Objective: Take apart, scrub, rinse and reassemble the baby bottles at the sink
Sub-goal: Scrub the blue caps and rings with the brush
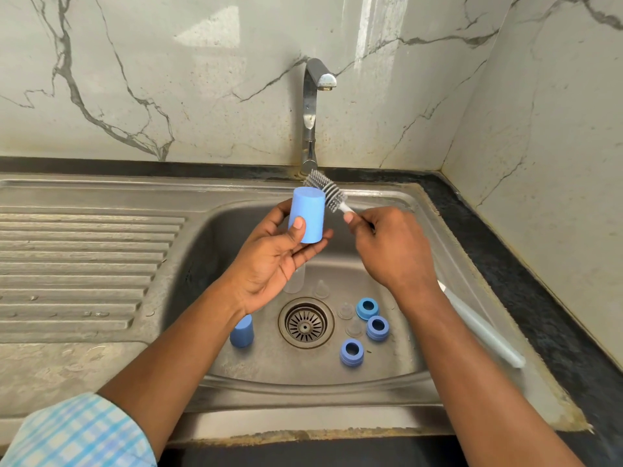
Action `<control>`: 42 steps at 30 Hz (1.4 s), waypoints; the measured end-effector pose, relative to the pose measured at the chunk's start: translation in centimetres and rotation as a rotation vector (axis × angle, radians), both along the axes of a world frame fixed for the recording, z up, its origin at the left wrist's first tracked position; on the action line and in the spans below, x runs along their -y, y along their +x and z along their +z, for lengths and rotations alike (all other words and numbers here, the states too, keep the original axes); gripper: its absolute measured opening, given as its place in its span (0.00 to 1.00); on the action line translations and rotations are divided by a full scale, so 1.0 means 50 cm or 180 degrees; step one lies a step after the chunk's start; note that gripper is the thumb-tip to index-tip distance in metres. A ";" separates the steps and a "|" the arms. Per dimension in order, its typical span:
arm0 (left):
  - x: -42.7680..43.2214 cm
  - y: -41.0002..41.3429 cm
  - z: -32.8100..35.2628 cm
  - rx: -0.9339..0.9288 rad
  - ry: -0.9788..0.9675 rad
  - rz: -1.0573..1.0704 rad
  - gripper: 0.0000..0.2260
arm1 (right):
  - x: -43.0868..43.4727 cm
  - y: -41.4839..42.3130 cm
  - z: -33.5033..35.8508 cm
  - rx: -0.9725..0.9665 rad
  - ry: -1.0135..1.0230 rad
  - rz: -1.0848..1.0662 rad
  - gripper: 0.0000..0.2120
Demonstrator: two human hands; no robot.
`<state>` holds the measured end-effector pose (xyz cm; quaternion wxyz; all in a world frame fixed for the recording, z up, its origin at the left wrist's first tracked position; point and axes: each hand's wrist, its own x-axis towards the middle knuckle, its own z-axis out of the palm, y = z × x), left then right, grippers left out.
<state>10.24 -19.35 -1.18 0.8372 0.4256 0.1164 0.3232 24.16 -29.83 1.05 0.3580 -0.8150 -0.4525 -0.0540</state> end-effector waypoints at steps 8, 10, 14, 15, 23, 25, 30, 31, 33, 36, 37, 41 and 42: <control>-0.021 0.008 -0.027 -0.1231 0.1734 0.1124 0.14 | 0.022 0.048 -0.001 -0.0285 -0.0074 -0.0393 0.23; -0.018 0.021 -0.034 -0.1549 0.1824 0.1144 0.12 | 0.016 0.062 -0.018 -0.0385 -0.0367 -0.0458 0.21; -0.021 0.080 -0.069 -0.2438 0.2449 0.0943 0.14 | 0.005 0.090 -0.048 -0.0581 -0.0744 -0.0677 0.17; -0.027 0.096 -0.079 -0.2636 0.2652 0.0847 0.16 | 0.004 0.094 -0.051 -0.0617 -0.0787 -0.0737 0.16; -0.049 0.222 -0.193 -0.3613 0.3616 0.0095 0.21 | -0.001 0.102 -0.057 -0.0779 -0.1027 -0.0848 0.17; -0.048 0.239 -0.214 -0.3857 0.3670 0.0022 0.20 | -0.003 0.102 -0.062 -0.0804 -0.1079 -0.0821 0.17; -0.049 0.274 -0.245 -0.4262 0.3835 -0.0186 0.18 | -0.009 0.101 -0.072 -0.0848 -0.1144 -0.0773 0.18; -0.049 0.279 -0.249 -0.4324 0.3870 -0.0230 0.18 | -0.009 0.101 -0.072 -0.0860 -0.1153 -0.0771 0.18; -0.050 0.286 -0.256 -0.4421 0.3889 -0.0294 0.18 | -0.010 0.101 -0.073 -0.0861 -0.1166 -0.0771 0.17; -0.050 0.288 -0.264 -0.4545 0.3892 -0.0386 0.16 | -0.013 0.102 -0.077 -0.0838 -0.1209 -0.0776 0.17; -0.046 0.285 -0.260 -0.4581 0.3940 -0.0423 0.16 | -0.013 0.103 -0.079 -0.0839 -0.1233 -0.0775 0.17; -0.033 0.263 -0.190 -0.4465 0.4284 0.0086 0.17 | -0.010 0.111 -0.081 -0.0817 -0.1268 -0.0811 0.18; -0.042 0.237 -0.161 -0.4418 0.4327 0.0446 0.15 | -0.015 0.101 -0.081 -0.0818 -0.1256 -0.0777 0.18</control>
